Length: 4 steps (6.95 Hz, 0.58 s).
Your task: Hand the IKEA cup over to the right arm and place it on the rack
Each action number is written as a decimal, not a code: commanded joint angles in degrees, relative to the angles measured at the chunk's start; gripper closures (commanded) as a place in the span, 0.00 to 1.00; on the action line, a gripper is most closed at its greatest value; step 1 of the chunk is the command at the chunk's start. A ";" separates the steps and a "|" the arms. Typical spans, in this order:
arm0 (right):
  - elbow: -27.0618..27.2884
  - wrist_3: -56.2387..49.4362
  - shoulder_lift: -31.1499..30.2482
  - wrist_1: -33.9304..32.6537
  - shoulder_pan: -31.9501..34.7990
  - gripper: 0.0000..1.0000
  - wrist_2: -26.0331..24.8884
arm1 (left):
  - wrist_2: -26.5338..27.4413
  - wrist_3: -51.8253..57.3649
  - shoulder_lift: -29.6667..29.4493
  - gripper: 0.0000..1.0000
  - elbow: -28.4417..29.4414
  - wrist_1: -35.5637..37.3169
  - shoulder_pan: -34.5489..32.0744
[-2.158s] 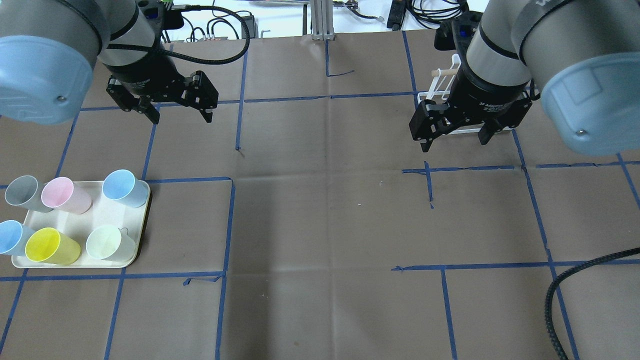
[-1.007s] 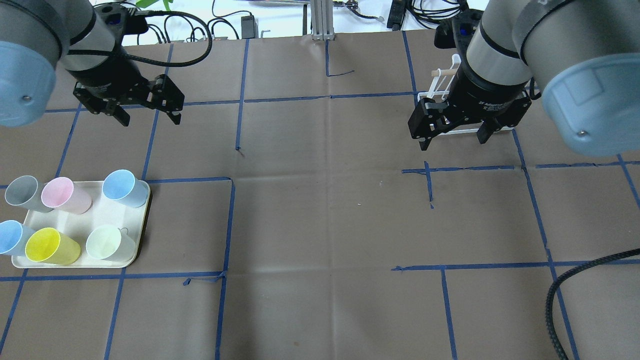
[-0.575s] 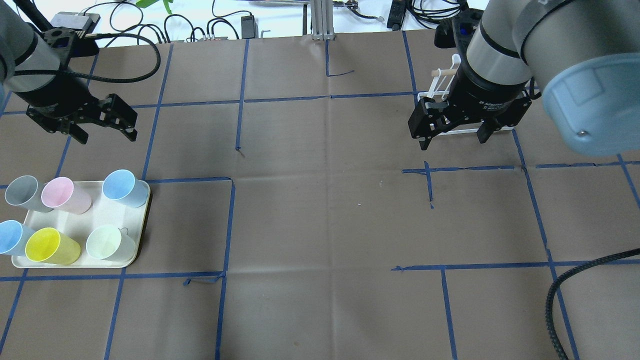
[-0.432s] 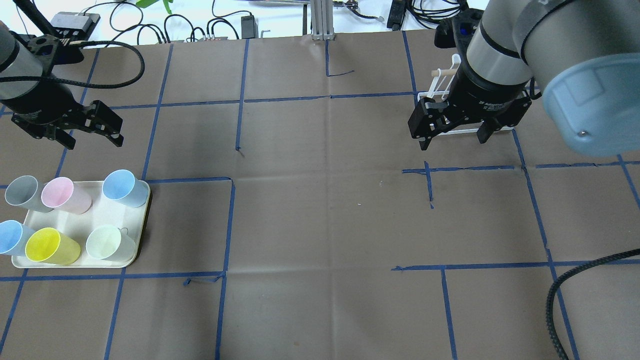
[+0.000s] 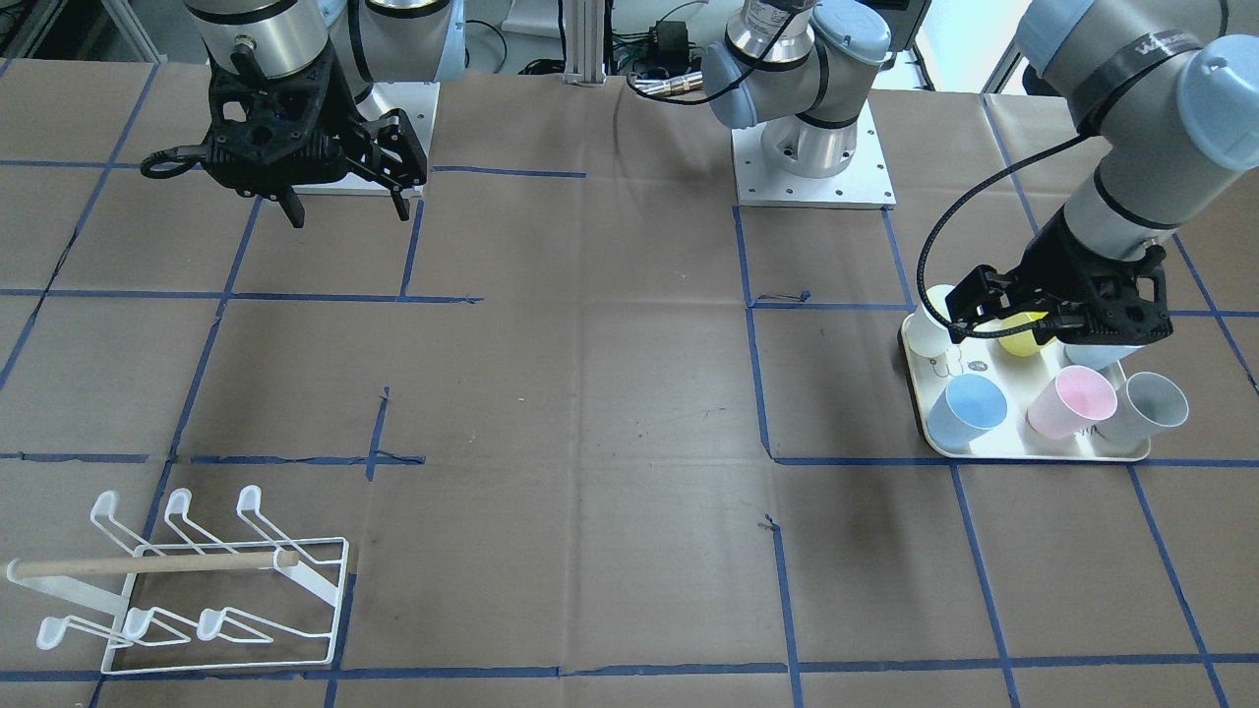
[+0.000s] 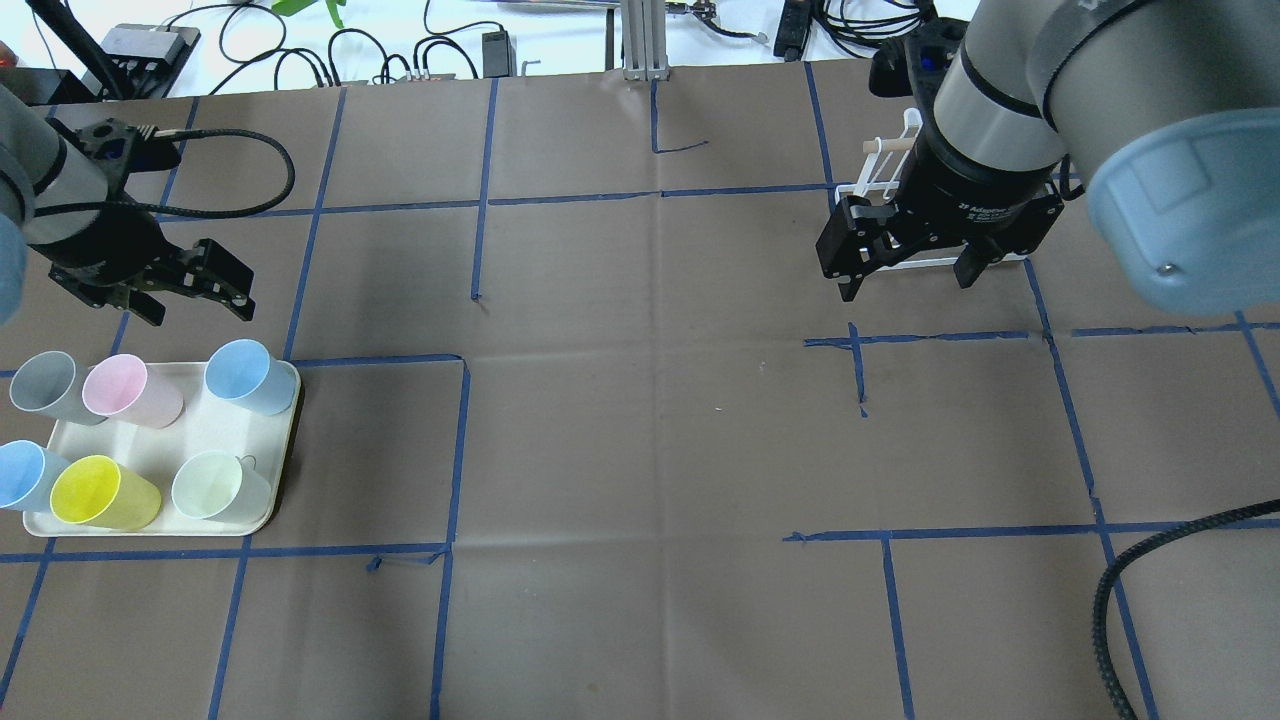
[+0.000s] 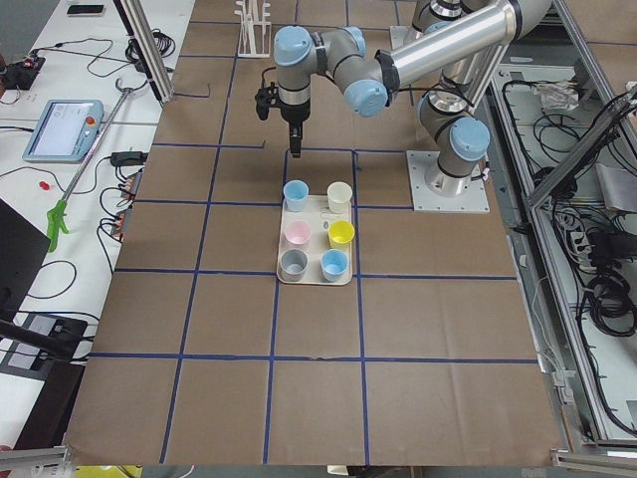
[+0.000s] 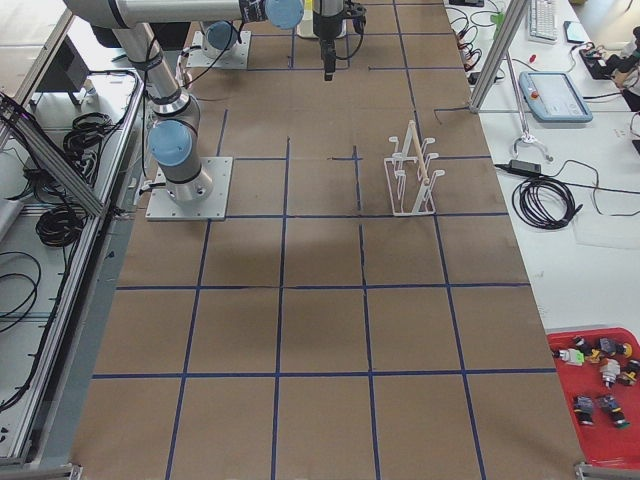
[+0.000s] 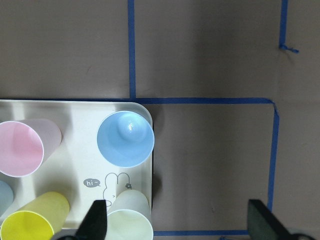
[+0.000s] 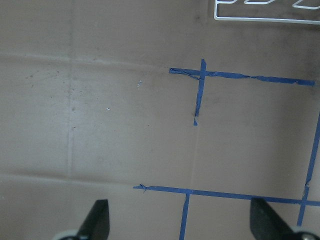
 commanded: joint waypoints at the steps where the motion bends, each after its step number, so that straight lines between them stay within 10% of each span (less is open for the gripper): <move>1: 0.05 0.00 0.02 0.09 0.00 0.00 0.00 | -0.03 0.08 -1.86 0.01 -8.97 13.12 0.09; 4: -0.04 0.00 0.11 0.00 0.00 0.00 0.00 | 0.06 0.08 -7.58 0.01 -9.97 16.86 0.18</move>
